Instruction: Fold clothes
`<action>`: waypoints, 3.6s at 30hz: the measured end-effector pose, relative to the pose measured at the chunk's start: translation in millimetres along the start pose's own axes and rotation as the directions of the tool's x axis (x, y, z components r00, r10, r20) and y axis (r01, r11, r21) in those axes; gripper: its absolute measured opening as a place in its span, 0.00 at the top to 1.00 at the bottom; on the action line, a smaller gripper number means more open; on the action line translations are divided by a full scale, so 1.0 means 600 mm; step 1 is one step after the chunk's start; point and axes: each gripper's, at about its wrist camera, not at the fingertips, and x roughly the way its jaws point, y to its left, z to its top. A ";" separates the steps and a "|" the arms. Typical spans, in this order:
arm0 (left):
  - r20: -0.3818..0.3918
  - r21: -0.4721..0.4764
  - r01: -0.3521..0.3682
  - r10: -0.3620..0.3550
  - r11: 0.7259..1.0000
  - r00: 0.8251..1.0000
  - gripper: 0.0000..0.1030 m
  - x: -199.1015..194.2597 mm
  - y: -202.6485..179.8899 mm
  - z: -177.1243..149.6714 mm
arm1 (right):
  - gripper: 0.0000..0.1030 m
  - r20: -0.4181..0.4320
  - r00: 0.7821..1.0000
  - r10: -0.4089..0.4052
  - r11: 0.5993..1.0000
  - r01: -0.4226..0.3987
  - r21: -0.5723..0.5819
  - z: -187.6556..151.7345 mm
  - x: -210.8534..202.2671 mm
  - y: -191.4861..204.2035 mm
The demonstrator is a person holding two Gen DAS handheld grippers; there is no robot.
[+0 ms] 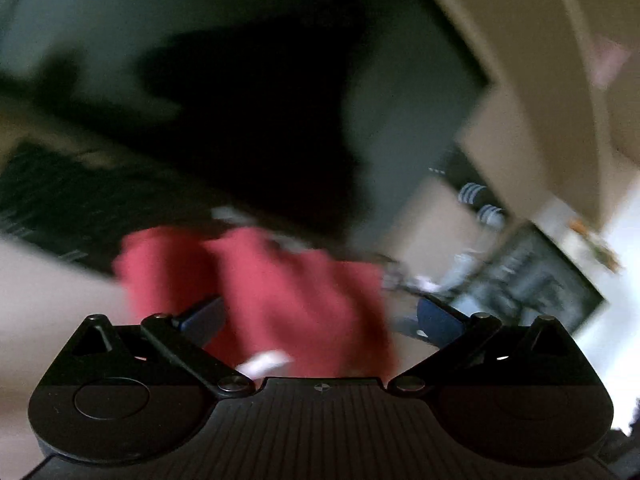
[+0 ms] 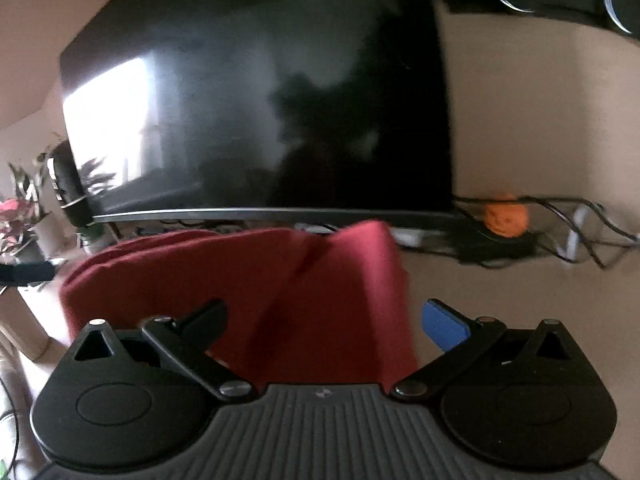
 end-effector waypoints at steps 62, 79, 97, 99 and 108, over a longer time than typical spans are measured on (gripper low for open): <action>0.143 -0.058 -0.326 0.331 0.944 0.933 0.00 0.118 0.059 -0.027 | 0.00 -0.092 0.903 -0.421 0.907 0.420 -0.030 0.001 0.108 -0.123; 0.043 -0.223 -0.278 0.294 0.934 0.955 0.00 0.144 0.129 -0.004 | 0.00 -0.058 0.918 -0.393 0.919 0.394 -0.001 0.010 0.058 -0.108; -0.055 0.080 -0.425 0.430 0.902 0.901 0.00 0.150 0.041 -0.037 | 0.00 -0.184 0.982 0.036 0.932 -0.099 -0.349 -0.094 0.075 0.146; -0.065 0.098 -0.432 0.439 0.896 0.896 0.00 0.152 0.047 -0.043 | 0.00 -0.180 0.984 0.020 0.934 -0.083 -0.348 -0.095 0.072 0.152; -0.042 0.142 -0.413 0.423 0.899 0.905 0.00 0.099 0.006 -0.055 | 0.00 0.027 0.991 -0.131 0.983 0.133 -0.129 -0.076 -0.018 0.074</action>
